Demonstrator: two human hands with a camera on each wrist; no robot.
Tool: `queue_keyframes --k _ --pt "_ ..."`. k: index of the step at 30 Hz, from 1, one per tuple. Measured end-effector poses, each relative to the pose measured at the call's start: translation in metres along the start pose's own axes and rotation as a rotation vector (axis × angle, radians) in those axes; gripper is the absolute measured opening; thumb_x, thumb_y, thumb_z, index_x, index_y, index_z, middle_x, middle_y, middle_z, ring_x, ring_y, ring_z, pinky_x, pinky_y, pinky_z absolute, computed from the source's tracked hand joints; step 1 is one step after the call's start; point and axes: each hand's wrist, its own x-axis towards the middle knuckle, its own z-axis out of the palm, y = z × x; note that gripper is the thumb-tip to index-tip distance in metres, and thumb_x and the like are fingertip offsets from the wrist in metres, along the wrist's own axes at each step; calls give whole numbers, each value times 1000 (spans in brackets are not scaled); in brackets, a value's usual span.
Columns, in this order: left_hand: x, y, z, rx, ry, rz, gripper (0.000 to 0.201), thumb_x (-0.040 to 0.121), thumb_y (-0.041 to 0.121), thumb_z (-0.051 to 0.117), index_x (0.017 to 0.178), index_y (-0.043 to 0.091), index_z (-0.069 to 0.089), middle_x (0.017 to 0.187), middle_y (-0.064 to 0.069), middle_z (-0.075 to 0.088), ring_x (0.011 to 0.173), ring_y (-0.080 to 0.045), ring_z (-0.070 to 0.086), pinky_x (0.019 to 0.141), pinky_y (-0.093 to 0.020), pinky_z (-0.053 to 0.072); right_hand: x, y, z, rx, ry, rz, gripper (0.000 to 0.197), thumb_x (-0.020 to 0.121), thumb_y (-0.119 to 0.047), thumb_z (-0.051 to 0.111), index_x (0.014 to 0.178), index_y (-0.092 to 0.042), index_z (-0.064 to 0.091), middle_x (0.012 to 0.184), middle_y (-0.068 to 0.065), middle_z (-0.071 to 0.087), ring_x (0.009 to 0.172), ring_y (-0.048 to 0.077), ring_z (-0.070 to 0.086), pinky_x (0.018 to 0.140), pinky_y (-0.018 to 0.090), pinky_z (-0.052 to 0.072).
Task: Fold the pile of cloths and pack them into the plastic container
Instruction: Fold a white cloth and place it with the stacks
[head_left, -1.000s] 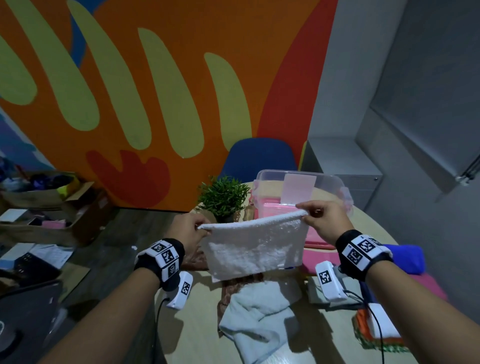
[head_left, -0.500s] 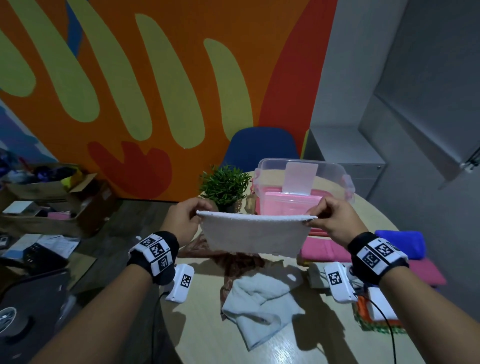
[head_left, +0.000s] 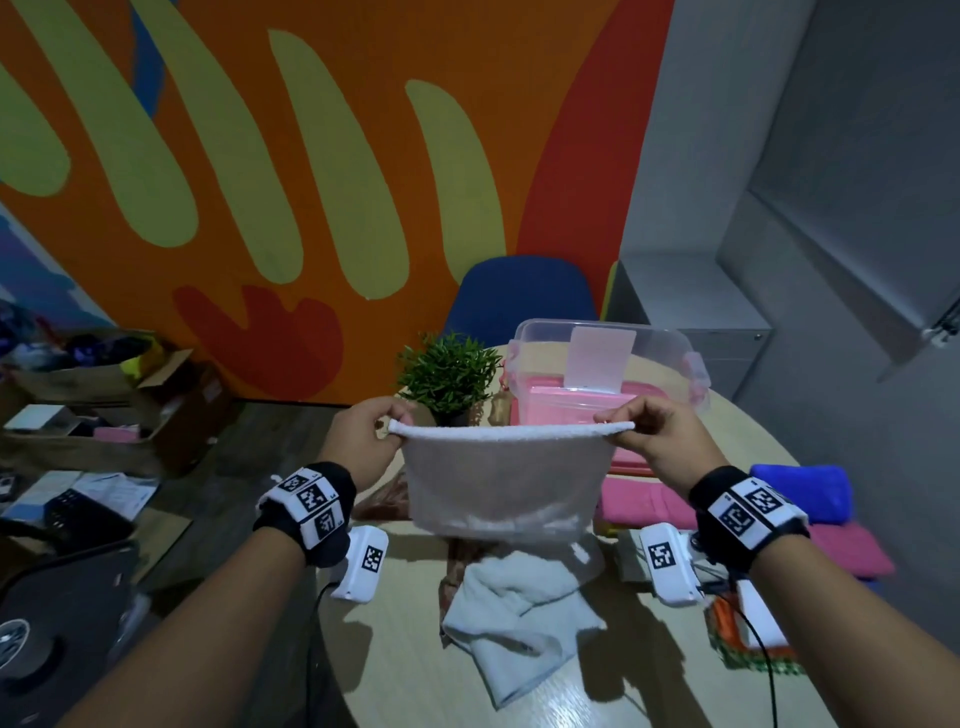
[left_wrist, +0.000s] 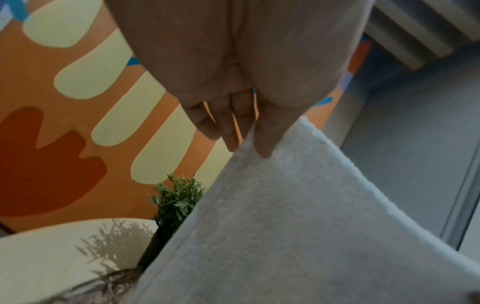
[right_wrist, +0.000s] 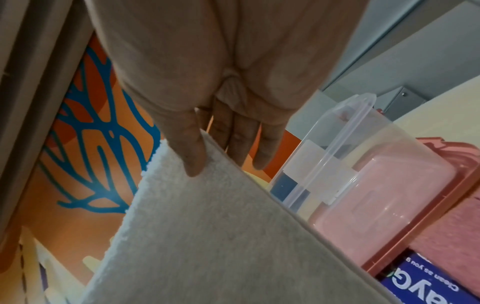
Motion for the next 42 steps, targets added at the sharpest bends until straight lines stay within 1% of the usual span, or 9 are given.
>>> queue_keyframes --k 4,8,12,20,27,33,36,39,42 --pt "-13 -17 2 -195 -145 -8 28 83 -8 64 79 20 65 85 -1 69 88 -23 66 79 -40 54 -17 24 -3 45 -122 37 22 79 18 68 78 -4 62 77 2 69 75 12 67 71 23 55" --pt "-50 -53 27 -268 -384 -131 24 72 0 73 88 17 66 90 -14 67 85 -23 64 76 -31 52 -55 74 0 -23 -287 263 23 78 16 71 80 -5 62 68 8 60 59 14 62 60 27 50" --pt "-83 -97 56 -193 -573 -247 18 77 -3 72 90 11 68 79 0 65 75 -9 60 70 -22 47 -87 125 8 -81 -417 452 18 73 0 78 76 -13 66 68 10 51 62 20 54 59 28 49" --pt "-66 -137 101 -123 -376 -386 10 76 26 68 84 22 63 55 15 50 64 -15 48 66 -30 39 -57 158 38 -518 -243 450 17 83 -17 75 90 -27 63 87 -1 69 80 15 65 69 28 50" --pt "-27 -153 138 -26 -282 -490 16 90 17 66 103 20 58 76 0 58 80 -22 58 73 -26 42 -8 164 56 -680 -144 437 18 89 -12 67 98 -24 56 88 -1 64 81 18 60 72 23 39" --pt "-23 -155 157 127 -355 -439 27 85 14 66 106 23 51 105 -4 56 95 -25 59 77 -25 43 -20 169 75 -838 -289 351 33 89 -14 57 123 -14 55 124 4 56 113 24 55 95 32 46" --pt "-28 -148 156 181 -296 -240 25 83 17 67 102 25 53 110 0 46 98 -19 53 88 -33 46 -39 168 83 -806 -351 140 38 85 -31 55 122 -19 56 122 -2 50 112 19 49 99 37 45" --pt "-42 -141 152 191 -466 -83 19 81 34 66 92 35 50 103 12 47 98 -9 50 89 -33 47 -58 163 94 -820 -581 108 43 84 -50 57 122 -29 54 122 -9 48 114 13 44 100 35 43" --pt "-58 -139 150 302 -567 -260 25 85 48 60 100 33 48 108 5 47 99 -15 53 90 -32 46 -73 169 101 -966 -715 107 59 78 -46 66 131 -28 47 130 -6 41 117 18 42 95 33 41"
